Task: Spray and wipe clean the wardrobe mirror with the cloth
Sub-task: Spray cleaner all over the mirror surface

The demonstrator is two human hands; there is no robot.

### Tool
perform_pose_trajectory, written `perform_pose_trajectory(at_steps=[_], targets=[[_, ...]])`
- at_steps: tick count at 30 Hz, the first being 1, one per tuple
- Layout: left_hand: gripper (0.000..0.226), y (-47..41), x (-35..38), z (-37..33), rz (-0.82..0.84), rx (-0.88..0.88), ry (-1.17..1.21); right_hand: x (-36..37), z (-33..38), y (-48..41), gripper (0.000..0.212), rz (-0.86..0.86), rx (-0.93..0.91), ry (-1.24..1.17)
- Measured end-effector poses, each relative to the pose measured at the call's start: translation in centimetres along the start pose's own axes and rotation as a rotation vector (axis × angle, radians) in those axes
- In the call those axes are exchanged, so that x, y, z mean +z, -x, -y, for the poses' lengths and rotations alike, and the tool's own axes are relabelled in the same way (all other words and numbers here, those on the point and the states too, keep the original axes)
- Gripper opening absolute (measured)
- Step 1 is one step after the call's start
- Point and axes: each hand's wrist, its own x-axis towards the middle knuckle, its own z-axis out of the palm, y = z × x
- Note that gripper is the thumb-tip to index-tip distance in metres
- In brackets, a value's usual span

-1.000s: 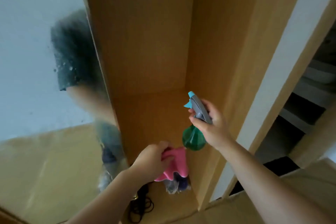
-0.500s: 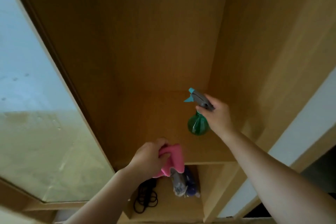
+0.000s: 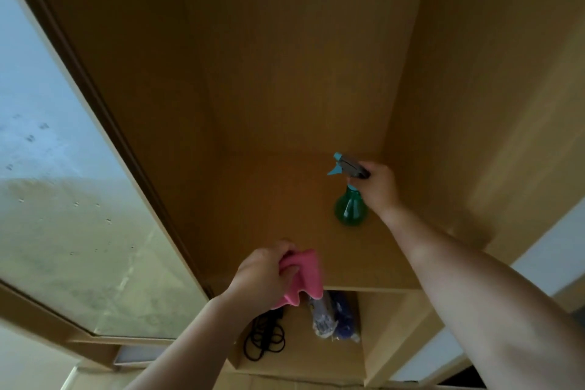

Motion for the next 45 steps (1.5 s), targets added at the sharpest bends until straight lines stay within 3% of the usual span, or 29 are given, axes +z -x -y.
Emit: perform_pose_trajectory(at_steps=[18,27,31,34,40,43,45], targets=[[0.018,-1.3,-0.2,-0.7,-0.003,0.013,-0.011,0.7,-1.9,-0.7,0.024,0.013,0.019,0.047],[0.018,-0.3,-1.2,-2.0,-0.027,0.050,-0.024,0.0,-0.7,-1.1,0.017,0.111,0.062,0.120],[0.018,0.7,-2.0,-3.3,-0.070,0.118,-0.008,-1.1,1.6,-0.3,0.055,0.018,0.080,0.106],[0.019,1.6,-3.1,-4.7,-0.090,0.207,0.003,-2.1,5.2,1.2,0.053,-0.035,0.029,-0.022],[0.021,3.8,-6.4,-6.8,-0.167,0.375,0.067,-4.7,12.7,7.2,0.018,0.248,-0.260,-0.145],[0.021,5.5,-8.0,-7.2,-0.210,0.462,0.105,-5.9,15.2,10.5,0.034,0.402,-0.306,-0.191],[0.019,6.9,-9.1,-7.1,-0.236,0.524,0.118,-6.4,16.5,12.6,0.034,0.459,-0.331,-0.194]])
